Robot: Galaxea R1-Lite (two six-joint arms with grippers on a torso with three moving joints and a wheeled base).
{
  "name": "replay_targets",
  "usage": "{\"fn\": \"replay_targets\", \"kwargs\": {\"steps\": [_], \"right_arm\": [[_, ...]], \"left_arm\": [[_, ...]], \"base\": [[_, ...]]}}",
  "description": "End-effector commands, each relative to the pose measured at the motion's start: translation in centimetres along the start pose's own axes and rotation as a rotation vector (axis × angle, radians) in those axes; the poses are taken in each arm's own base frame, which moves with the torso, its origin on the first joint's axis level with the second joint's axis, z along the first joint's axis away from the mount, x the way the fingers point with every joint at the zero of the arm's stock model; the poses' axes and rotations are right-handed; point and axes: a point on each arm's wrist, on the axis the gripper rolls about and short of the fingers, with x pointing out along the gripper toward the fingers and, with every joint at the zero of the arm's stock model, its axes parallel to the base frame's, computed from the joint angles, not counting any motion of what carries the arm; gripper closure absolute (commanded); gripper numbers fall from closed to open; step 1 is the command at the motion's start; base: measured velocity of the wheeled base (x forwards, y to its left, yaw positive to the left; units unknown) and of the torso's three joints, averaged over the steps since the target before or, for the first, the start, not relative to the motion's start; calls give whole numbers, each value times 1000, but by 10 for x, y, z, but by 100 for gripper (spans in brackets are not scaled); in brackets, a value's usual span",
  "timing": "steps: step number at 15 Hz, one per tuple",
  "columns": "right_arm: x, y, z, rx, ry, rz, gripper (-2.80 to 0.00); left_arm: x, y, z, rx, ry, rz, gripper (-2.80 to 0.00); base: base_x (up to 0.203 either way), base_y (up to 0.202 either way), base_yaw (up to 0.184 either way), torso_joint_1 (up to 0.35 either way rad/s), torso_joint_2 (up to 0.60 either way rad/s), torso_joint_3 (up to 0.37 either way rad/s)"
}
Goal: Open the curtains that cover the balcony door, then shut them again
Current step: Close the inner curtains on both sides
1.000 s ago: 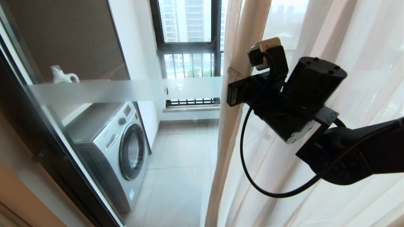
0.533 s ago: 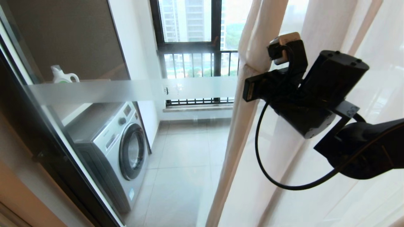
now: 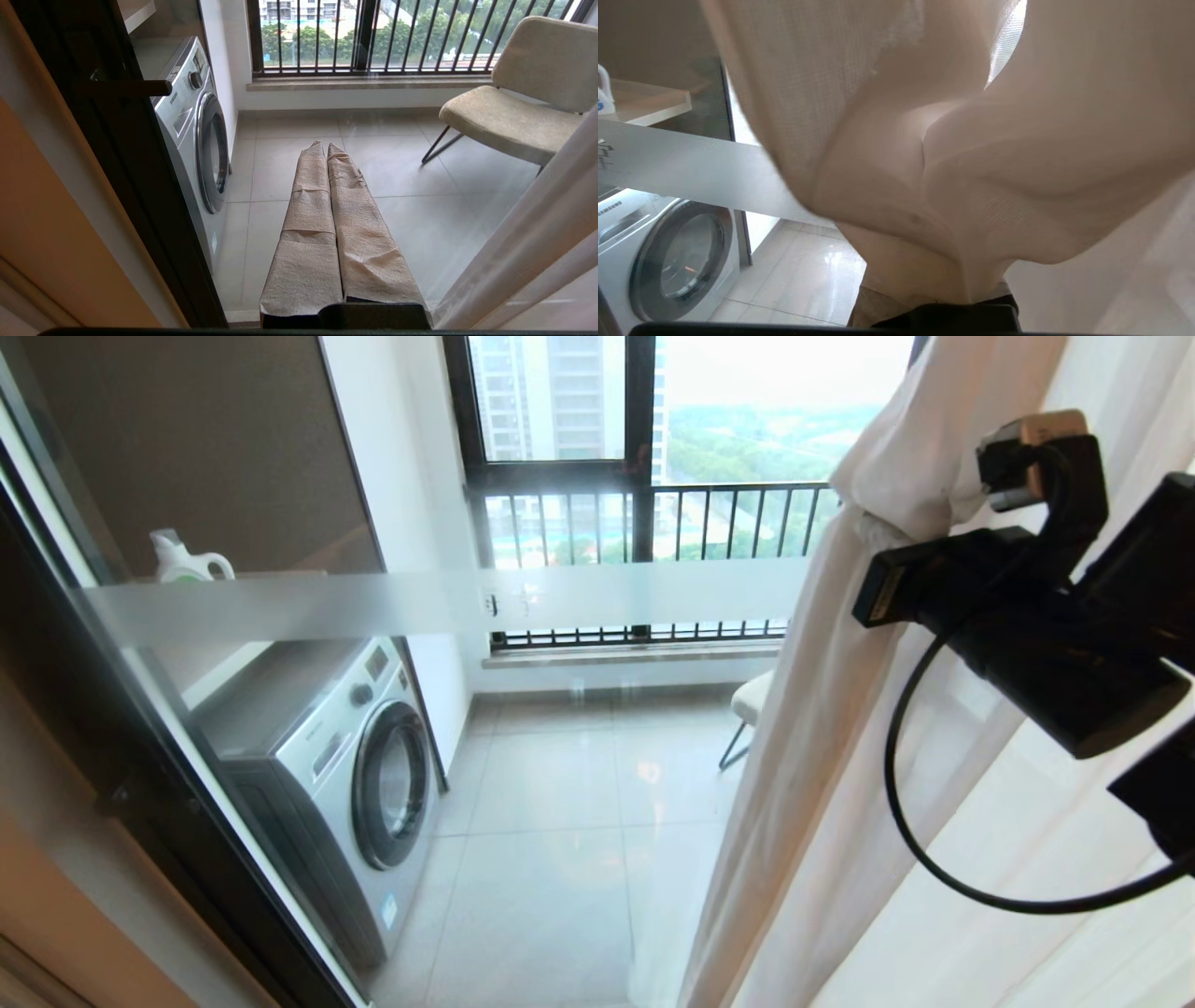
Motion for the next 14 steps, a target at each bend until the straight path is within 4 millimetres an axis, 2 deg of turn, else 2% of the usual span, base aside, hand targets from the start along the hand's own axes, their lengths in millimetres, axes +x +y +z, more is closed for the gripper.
{"fn": "replay_targets", "kwargs": {"steps": [1, 6, 7, 11, 14], "right_arm": [[-21, -15, 12, 18, -27, -31, 0], [-33, -20, 18, 28, -38, -38, 0], [-35, -20, 20, 29, -41, -38, -280], [-46, -24, 27, 32, -57, -39, -280], [-66, -29, 30, 35, -64, -40, -280]], "left_arm": [[0, 0, 0, -1, 0, 0, 0], [0, 0, 0, -1, 0, 0, 0], [0, 0, 0, -1, 0, 0, 0], [0, 0, 0, -1, 0, 0, 0], [0, 0, 0, -1, 0, 0, 0]], "base": [[0, 0, 0, 0, 0, 0], [0, 0, 0, 0, 0, 0], [0, 0, 0, 0, 0, 0], [0, 0, 0, 0, 0, 0], [0, 0, 0, 0, 0, 0]]}}
